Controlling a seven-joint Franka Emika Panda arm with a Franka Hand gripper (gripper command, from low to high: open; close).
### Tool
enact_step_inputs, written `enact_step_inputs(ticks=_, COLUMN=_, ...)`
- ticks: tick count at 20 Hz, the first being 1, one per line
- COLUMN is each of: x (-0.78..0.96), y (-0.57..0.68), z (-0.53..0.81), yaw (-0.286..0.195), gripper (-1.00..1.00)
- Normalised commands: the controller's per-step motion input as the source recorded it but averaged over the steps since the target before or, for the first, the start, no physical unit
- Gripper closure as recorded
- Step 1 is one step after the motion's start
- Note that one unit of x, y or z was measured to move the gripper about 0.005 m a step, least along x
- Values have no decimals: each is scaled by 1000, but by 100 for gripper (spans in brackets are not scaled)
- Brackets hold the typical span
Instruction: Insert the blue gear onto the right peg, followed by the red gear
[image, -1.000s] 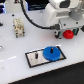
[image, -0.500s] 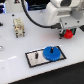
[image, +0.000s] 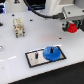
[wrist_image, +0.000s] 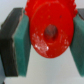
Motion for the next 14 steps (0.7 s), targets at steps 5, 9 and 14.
enact_step_inputs(ticks=5, x=479, y=-369, z=404, yaw=0, gripper=100)
enact_step_inputs(ticks=9, x=494, y=-388, z=297, yaw=0, gripper=100)
enact_step_inputs(ticks=14, x=515, y=-393, z=208, yaw=0, gripper=100)
